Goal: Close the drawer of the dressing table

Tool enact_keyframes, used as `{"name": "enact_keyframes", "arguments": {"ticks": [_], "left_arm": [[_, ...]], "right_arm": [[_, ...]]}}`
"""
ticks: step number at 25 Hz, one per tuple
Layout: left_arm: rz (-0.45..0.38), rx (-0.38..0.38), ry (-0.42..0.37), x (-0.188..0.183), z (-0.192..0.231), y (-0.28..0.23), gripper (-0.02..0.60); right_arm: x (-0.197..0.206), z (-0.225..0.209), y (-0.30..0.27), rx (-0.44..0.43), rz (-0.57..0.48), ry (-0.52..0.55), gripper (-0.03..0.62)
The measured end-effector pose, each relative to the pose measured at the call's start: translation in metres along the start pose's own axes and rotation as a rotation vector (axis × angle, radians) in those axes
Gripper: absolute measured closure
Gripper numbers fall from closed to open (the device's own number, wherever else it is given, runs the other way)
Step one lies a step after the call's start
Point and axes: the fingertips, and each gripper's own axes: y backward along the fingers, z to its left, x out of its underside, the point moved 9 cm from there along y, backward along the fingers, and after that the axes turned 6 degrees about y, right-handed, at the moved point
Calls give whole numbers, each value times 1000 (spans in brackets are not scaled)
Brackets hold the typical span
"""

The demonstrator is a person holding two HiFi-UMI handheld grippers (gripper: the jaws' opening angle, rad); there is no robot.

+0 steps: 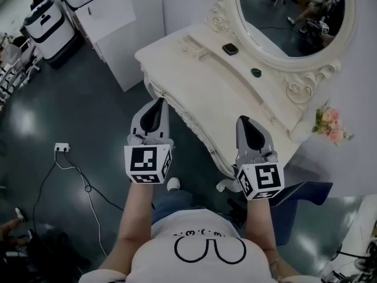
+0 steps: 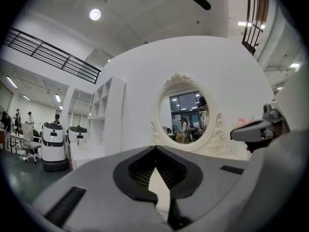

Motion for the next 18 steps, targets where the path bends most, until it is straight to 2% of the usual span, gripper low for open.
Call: {"name": "enact_keyframes", "arguments": {"ticks": [8, 12, 18], "left_arm": [[25, 23, -13, -7, 98, -40, 583], [30, 25, -6, -7, 126, -54, 583], [40, 18, 15, -1, 153, -87, 583]], "right_arm": [[-14, 44, -96, 9, 16, -9, 597], [-16, 55, -125, 4, 32, -10, 597], [-8, 47, -168, 4, 47, -28, 597]]}}
